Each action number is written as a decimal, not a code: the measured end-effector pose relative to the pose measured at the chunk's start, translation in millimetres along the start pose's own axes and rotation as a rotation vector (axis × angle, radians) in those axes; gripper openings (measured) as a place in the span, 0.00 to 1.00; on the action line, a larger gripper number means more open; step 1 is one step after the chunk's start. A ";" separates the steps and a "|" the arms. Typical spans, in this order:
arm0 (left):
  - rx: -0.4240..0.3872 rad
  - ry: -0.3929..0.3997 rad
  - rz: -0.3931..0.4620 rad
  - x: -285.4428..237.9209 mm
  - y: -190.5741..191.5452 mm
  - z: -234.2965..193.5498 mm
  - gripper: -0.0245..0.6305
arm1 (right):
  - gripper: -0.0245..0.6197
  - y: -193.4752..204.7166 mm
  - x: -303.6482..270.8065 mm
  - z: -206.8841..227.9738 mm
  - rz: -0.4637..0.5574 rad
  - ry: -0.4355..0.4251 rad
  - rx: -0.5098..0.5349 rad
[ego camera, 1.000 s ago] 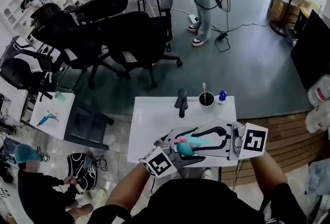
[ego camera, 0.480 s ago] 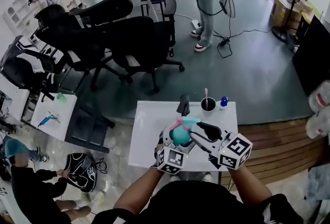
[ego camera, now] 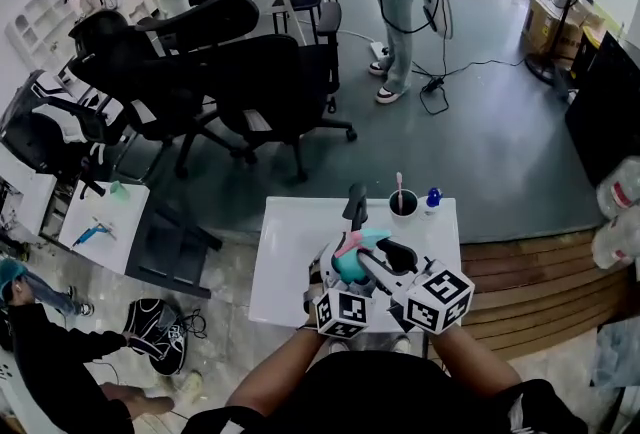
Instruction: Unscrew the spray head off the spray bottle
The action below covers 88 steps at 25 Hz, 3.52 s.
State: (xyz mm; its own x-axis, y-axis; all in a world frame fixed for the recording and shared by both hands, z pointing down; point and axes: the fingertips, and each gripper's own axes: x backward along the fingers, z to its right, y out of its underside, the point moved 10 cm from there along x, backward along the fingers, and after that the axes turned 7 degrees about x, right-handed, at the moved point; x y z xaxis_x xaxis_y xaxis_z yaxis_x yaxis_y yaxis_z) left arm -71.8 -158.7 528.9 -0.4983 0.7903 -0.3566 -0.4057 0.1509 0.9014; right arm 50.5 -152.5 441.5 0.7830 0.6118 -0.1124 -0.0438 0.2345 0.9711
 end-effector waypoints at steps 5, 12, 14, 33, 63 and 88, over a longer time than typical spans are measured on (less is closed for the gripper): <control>0.019 0.046 0.028 5.0 -4.1 7.6 0.74 | 0.25 -4.9 2.1 -0.5 0.007 -0.013 0.015; 0.037 0.265 0.107 20.5 -9.9 8.4 0.74 | 0.25 -16.8 13.5 -4.4 0.017 -0.198 0.132; 0.040 0.351 0.147 27.7 -11.1 11.0 0.74 | 0.25 -21.0 19.0 -8.2 0.033 -0.286 0.197; 0.127 0.240 0.145 27.0 -18.0 -2.0 0.74 | 0.33 -24.5 33.5 -1.4 0.110 -0.274 0.268; 0.057 0.480 0.286 58.9 -44.5 15.5 0.74 | 0.25 -44.9 34.3 -33.3 0.115 -0.413 0.317; 0.075 0.407 0.335 57.1 -45.5 13.2 0.74 | 0.35 -38.9 42.3 -39.1 0.175 -0.265 0.324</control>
State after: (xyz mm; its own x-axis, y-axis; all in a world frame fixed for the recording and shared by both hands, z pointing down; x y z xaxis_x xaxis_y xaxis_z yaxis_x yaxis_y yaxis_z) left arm -71.7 -112.7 470.7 -0.8542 0.5105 -0.0986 -0.1246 -0.0167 0.9921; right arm 61.0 -106.3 390.7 0.9146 0.3971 0.0762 -0.0263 -0.1298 0.9912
